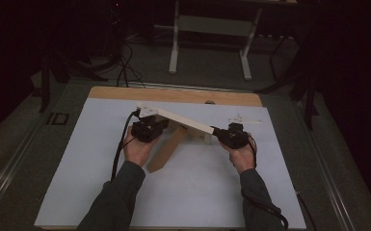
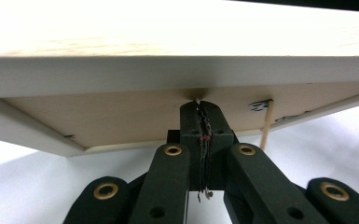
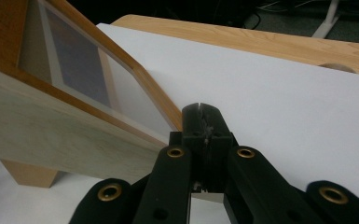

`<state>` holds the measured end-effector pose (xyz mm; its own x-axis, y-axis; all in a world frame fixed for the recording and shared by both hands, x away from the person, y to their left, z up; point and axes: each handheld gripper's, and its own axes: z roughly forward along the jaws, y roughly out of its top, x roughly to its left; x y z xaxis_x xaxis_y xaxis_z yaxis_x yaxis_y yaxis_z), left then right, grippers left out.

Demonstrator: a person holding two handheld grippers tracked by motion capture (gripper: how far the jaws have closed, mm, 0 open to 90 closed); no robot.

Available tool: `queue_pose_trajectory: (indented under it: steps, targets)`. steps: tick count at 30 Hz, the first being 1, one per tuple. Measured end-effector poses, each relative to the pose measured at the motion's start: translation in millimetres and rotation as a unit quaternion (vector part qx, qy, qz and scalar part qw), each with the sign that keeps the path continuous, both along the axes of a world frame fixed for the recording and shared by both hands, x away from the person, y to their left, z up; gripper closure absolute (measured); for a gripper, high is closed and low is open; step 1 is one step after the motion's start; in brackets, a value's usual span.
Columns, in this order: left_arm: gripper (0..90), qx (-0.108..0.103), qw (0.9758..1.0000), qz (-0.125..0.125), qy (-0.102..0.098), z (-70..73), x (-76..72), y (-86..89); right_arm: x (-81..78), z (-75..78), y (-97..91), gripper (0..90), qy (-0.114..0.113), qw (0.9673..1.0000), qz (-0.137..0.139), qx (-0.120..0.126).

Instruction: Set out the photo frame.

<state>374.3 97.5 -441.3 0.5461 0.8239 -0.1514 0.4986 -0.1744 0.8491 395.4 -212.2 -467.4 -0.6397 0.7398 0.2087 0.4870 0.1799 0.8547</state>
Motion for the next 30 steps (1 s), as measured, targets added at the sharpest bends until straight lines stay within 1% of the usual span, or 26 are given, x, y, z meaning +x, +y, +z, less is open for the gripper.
queue_pose_trajectory:
  steps: [2,7,10,12,19,25,30]
  targets:
    - [89.9,0.002,1.0000,-0.002,-0.002,1.2,-1.1,-2.1,-0.4,0.0,0.0,89.6,0.000,1.0000,0.002,0.000]
    - [89.7,0.005,0.9998,-0.017,-0.009,4.4,-5.2,-10.1,-1.0,0.1,0.3,89.6,-0.001,1.0000,0.003,-0.001]
    - [89.7,0.011,0.9996,-0.021,-0.011,5.8,-6.6,-13.7,-1.5,0.2,0.4,89.5,-0.001,1.0000,0.005,-0.002]
    - [89.4,0.023,0.9993,-0.026,-0.015,6.9,-7.9,-18.5,-1.8,0.1,0.5,89.6,-0.003,1.0000,0.004,-0.002]
    - [89.3,0.021,0.9991,-0.032,-0.018,8.1,-9.8,-21.6,-2.2,0.2,0.6,89.6,-0.004,1.0000,0.006,-0.003]
    - [89.2,0.022,0.9986,-0.043,-0.021,10.1,-13.0,-30.0,-2.8,0.0,0.7,89.7,-0.005,1.0000,0.005,-0.003]
    - [89.3,0.021,0.9986,-0.043,-0.020,10.2,-13.7,-32.0,-3.9,0.4,1.3,89.7,-0.006,0.9999,0.009,-0.006]
